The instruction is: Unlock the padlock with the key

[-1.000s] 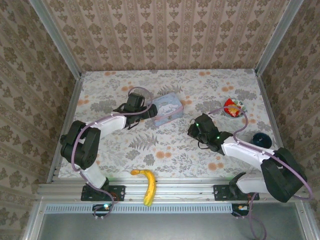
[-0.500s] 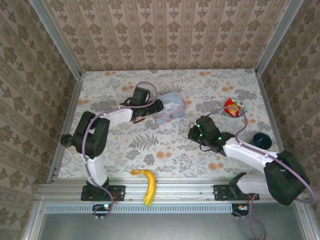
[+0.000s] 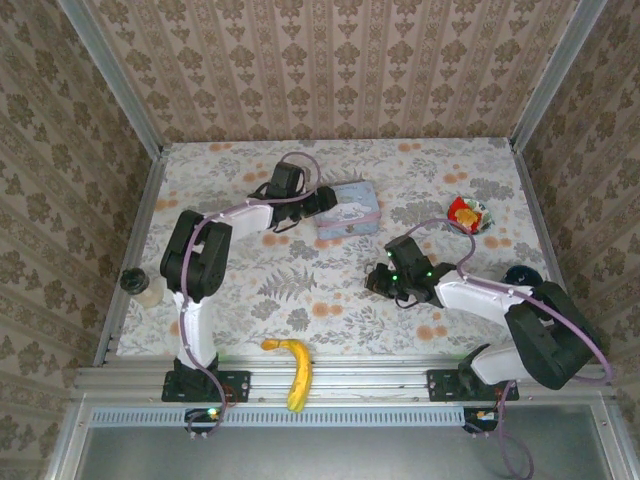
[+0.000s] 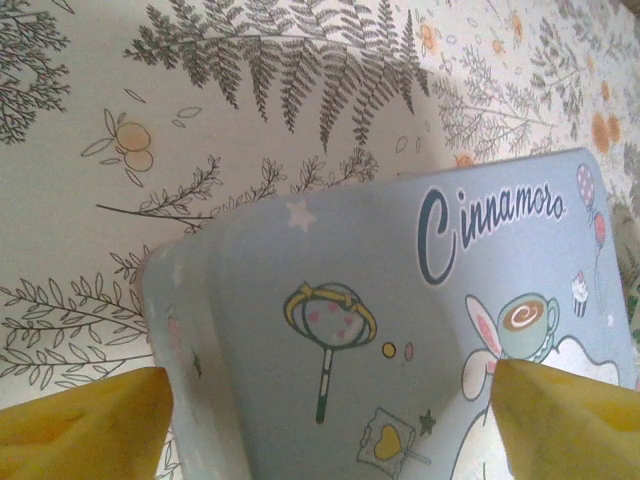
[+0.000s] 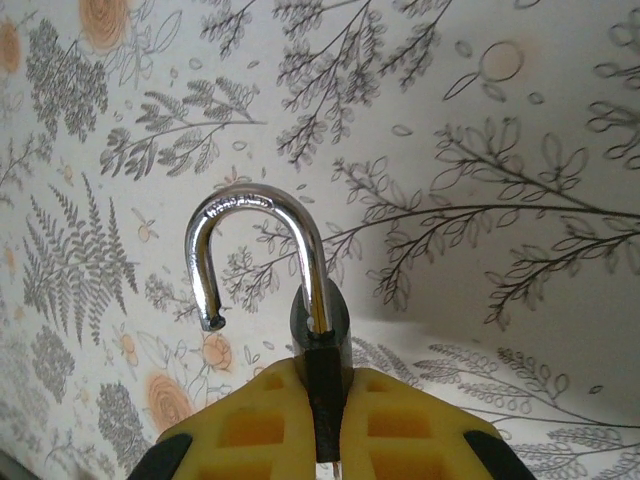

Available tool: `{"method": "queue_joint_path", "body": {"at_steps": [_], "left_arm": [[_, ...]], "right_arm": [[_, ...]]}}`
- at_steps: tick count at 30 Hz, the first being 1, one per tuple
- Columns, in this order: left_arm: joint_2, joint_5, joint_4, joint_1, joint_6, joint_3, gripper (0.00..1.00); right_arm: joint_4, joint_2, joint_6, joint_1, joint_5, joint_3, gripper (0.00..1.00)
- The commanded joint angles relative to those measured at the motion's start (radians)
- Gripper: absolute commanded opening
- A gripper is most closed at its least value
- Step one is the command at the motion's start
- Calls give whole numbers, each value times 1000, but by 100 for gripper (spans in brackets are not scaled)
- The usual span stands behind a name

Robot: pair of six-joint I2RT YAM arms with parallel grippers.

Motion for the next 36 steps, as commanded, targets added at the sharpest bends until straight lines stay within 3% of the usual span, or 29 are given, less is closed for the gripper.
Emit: {"method": "queue_joint_path", "body": {"at_steps": [1,6,11,18,23,36], "left_arm": [[-25,15,8,18,21,17,90],[-106,-5,15,64,31,-46,100],[-223,-32,24,93,39,-152,100],[-410,-56,20,114,51,-325,100],[-549,-92,-12,130,80,-429,100],[-877,-169,-102,205,113,-641,100]], "right_arm": [[40,37,-36,6,-92,37,4],[25,102,-90,5,-202,98,6],[-98,206,-185,4,-258,208,6],[-132,324,-207,-19,-316,287,7],[-149,361,-208,-47,-317,302,11],[-252,341,-226,-82,-176,292,34]]}}
